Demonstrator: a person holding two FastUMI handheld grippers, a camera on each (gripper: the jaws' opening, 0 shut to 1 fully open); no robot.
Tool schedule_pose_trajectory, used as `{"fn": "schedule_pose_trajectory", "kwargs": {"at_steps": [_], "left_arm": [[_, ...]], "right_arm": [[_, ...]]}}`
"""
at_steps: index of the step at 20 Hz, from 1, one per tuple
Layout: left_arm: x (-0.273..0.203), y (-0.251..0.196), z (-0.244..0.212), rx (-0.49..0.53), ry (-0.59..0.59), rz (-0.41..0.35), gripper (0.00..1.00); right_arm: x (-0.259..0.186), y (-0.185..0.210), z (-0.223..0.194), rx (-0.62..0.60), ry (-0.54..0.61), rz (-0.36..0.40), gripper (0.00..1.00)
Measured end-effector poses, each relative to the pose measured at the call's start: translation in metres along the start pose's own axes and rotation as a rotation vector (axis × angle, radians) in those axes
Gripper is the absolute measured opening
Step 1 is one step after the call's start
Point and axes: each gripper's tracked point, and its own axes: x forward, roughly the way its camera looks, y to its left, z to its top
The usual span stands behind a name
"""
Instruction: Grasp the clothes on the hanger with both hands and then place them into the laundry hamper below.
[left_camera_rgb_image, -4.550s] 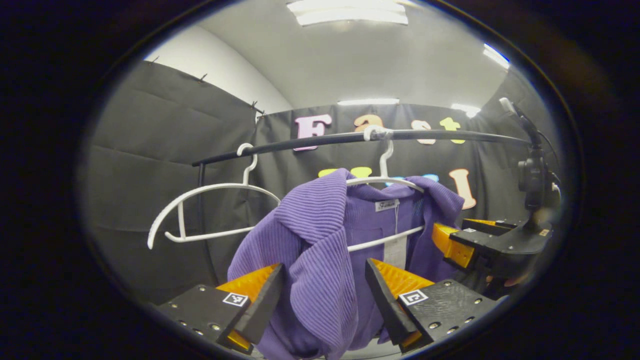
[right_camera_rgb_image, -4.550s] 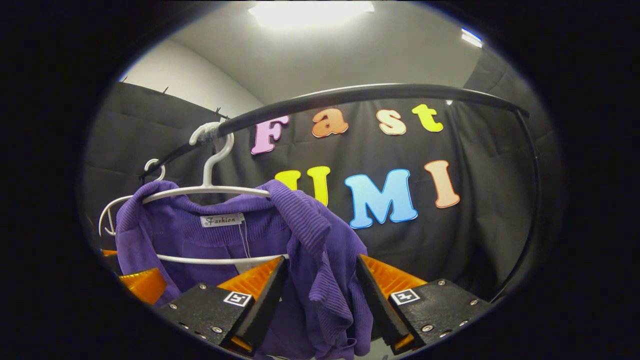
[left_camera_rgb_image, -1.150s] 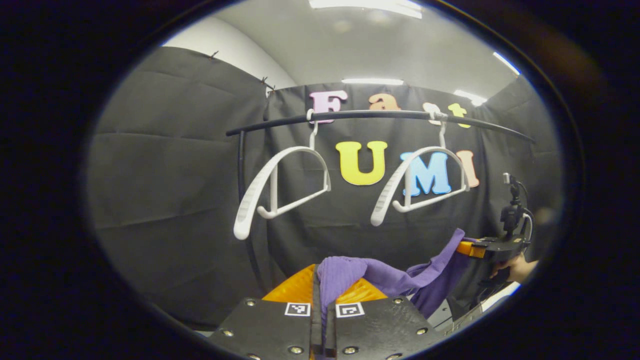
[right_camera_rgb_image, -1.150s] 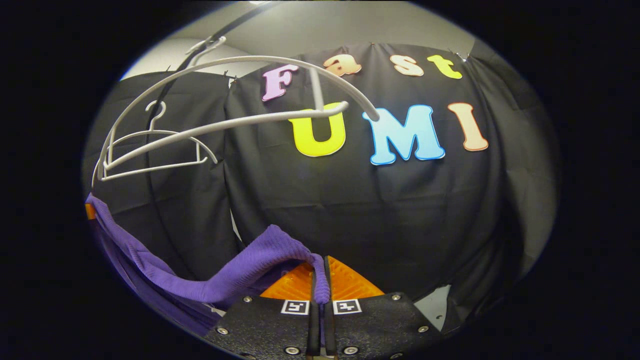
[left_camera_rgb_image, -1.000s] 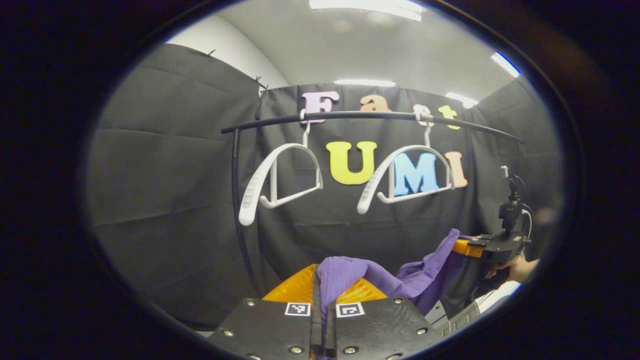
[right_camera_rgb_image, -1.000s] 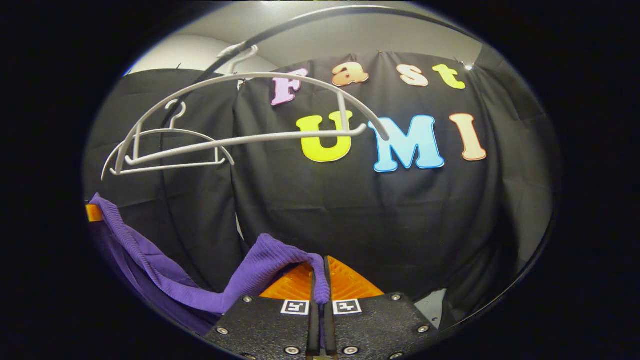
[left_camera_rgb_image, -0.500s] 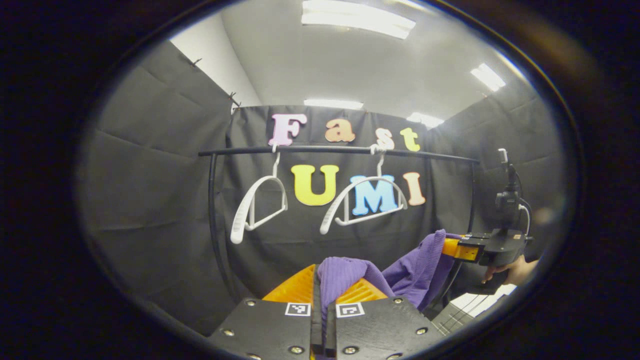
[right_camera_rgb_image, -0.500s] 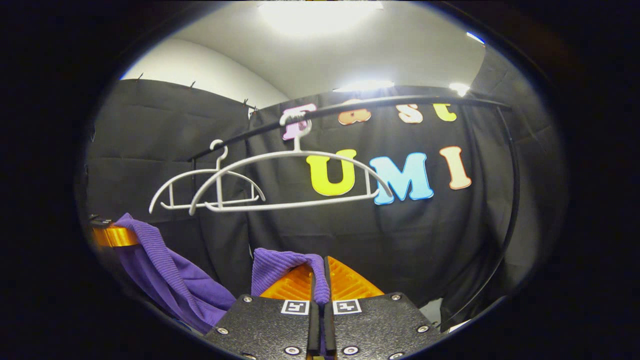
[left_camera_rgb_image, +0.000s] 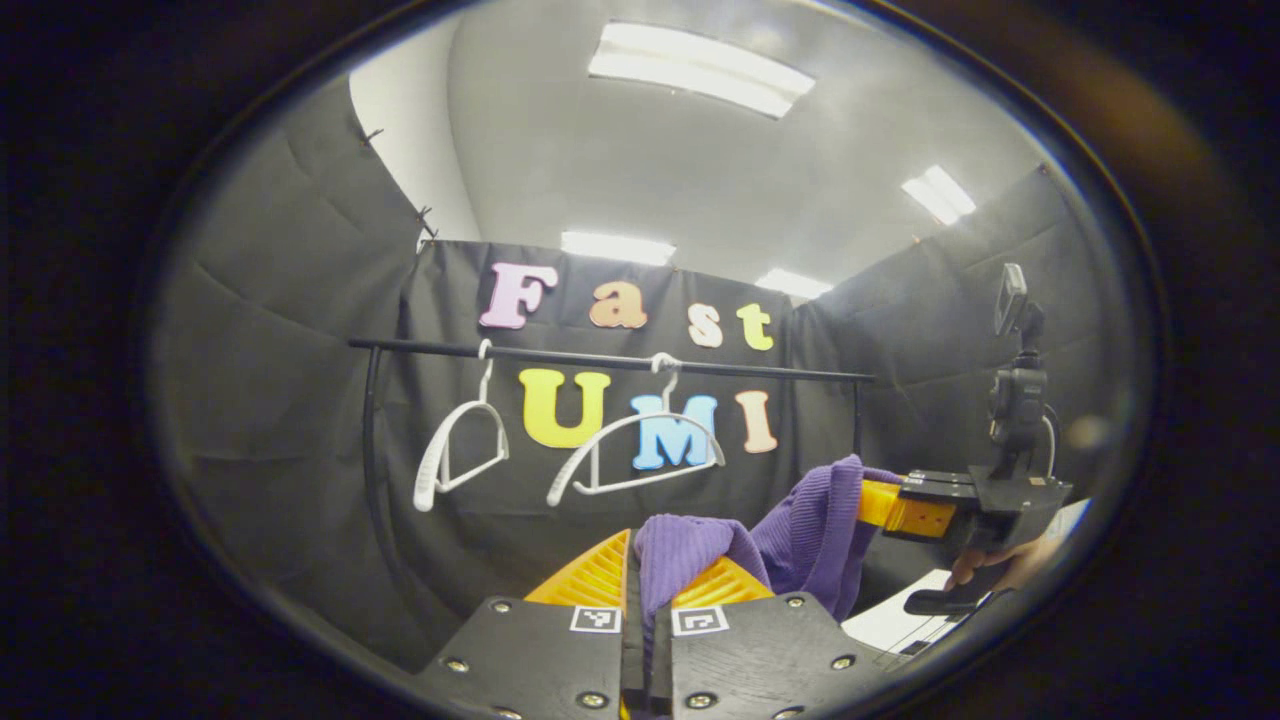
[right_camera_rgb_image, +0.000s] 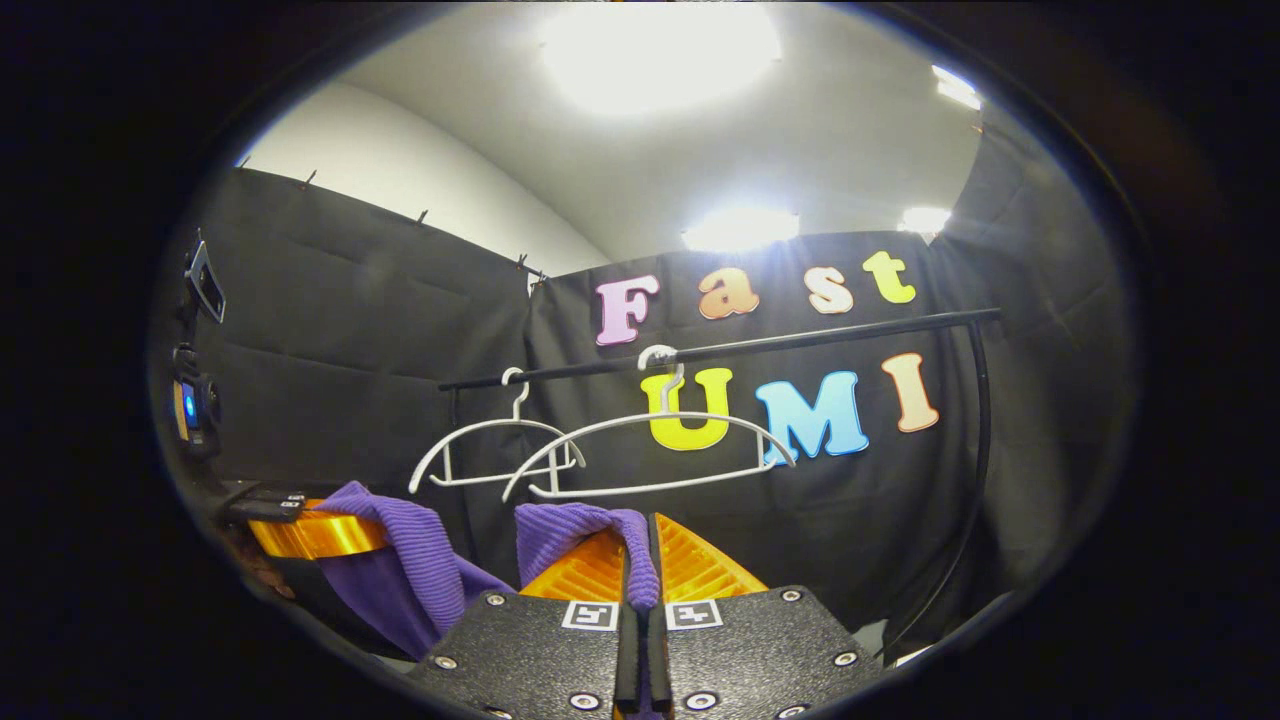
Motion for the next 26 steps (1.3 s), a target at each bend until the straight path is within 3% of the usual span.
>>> {"fn": "schedule_pose_trajectory", "kwargs": {"at_steps": [2, 5, 6, 12, 13, 18, 23, 24, 26], "left_arm": [[-0.003, -0.011, -0.019, -0.003, 0.03, -0.01, 0.08], [-0.005, -0.023, -0.054, -0.017, 0.097, -0.008, 0.08], [-0.005, -0.026, -0.065, -0.018, 0.113, -0.003, 0.03], [-0.008, -0.027, -0.133, -0.029, 0.212, 0.028, 0.04], [-0.008, -0.025, -0.146, -0.035, 0.229, 0.037, 0.0], [-0.007, -0.01, -0.214, -0.01, 0.329, 0.111, 0.03], [-0.01, -0.005, -0.283, 0.006, 0.453, 0.143, 0.03], [-0.011, -0.004, -0.294, 0.011, 0.473, 0.144, 0.07], [-0.012, -0.001, -0.317, 0.003, 0.514, 0.146, 0.04]], "right_arm": [[-0.014, 0.005, -0.012, 0.008, 0.029, 0.009, 0.03], [-0.03, 0.011, -0.051, 0.029, 0.126, 0.024, 0.03], [-0.035, 0.012, -0.062, 0.034, 0.152, 0.028, 0.03], [-0.042, 0.004, -0.121, 0.041, 0.27, 0.028, 0.03], [-0.043, 0.003, -0.133, 0.042, 0.289, 0.025, 0.03], [-0.048, -0.008, -0.193, 0.052, 0.397, -0.011, 0.03], [-0.056, -0.017, -0.253, 0.047, 0.511, -0.037, 0.03], [-0.061, -0.018, -0.265, 0.052, 0.531, -0.043, 0.03], [-0.071, -0.02, -0.288, 0.05, 0.582, -0.054, 0.03]]}}
